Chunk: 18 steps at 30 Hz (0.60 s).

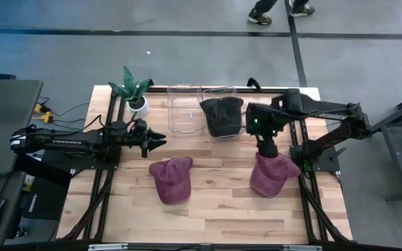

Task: Pick & Place hat
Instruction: Put the right dark red cap into the left transparent bin

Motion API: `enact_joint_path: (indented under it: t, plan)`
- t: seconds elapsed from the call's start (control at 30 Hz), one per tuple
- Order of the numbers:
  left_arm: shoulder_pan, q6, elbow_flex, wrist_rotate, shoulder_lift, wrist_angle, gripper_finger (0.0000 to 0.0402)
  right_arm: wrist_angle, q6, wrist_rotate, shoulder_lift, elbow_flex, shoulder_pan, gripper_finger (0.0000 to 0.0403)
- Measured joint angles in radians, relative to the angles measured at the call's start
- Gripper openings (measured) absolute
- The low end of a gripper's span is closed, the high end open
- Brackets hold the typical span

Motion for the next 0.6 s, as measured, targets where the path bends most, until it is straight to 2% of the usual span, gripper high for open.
enact_joint_path:
  t: [0.2, 0.3, 0.6]
  plan:
    - [0.0, 0.0, 0.0, 0.0, 0.0, 0.0, 0.0172, 0.209, 0.258, -0.095, -0.096, -0.254, 0.048, 0.0224]
    - [0.0, 0.0, 0.0, 0.0, 0.0, 0.0, 0.0172, 0.26, 0.359, -0.145, -0.128, -0.343, 0.057, 0.0224]
    - [0.0, 0.0, 0.0, 0.0, 0.0, 0.0, 0.0172, 0.262, 0.39, -0.202, -0.163, -0.453, 0.011, 0.0224]
